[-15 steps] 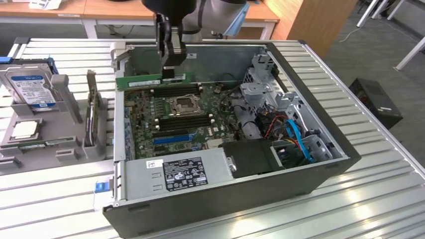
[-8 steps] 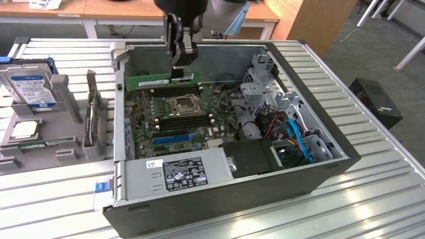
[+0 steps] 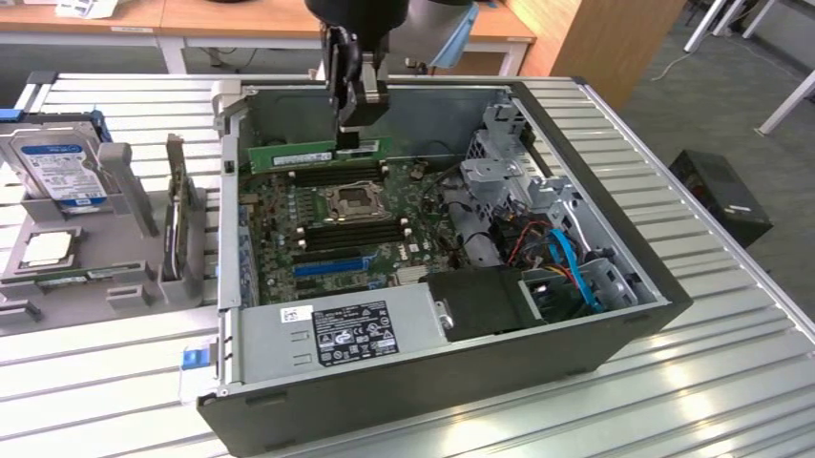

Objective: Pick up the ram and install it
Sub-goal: 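Pick up the ram and move it above insertion slot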

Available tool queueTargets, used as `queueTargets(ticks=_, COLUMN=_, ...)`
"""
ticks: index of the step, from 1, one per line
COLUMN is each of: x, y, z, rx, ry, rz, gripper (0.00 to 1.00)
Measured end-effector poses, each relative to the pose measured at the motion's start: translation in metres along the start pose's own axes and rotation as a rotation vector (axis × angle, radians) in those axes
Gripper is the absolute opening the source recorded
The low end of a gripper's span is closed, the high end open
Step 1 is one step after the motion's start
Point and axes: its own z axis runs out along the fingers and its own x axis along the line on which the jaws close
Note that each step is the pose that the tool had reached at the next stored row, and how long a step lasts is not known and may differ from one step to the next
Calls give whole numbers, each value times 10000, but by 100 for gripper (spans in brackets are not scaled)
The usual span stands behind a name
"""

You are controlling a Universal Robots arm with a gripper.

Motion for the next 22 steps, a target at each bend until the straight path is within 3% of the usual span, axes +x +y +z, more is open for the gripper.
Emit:
queueTargets(ticks=17, x=4, y=-59, z=-1, rx=5, ry=-9, rz=398, gripper=12)
queueTargets(ticks=22, x=9, y=-137, z=-3, rx=-59, ry=-12, rz=402, gripper=12)
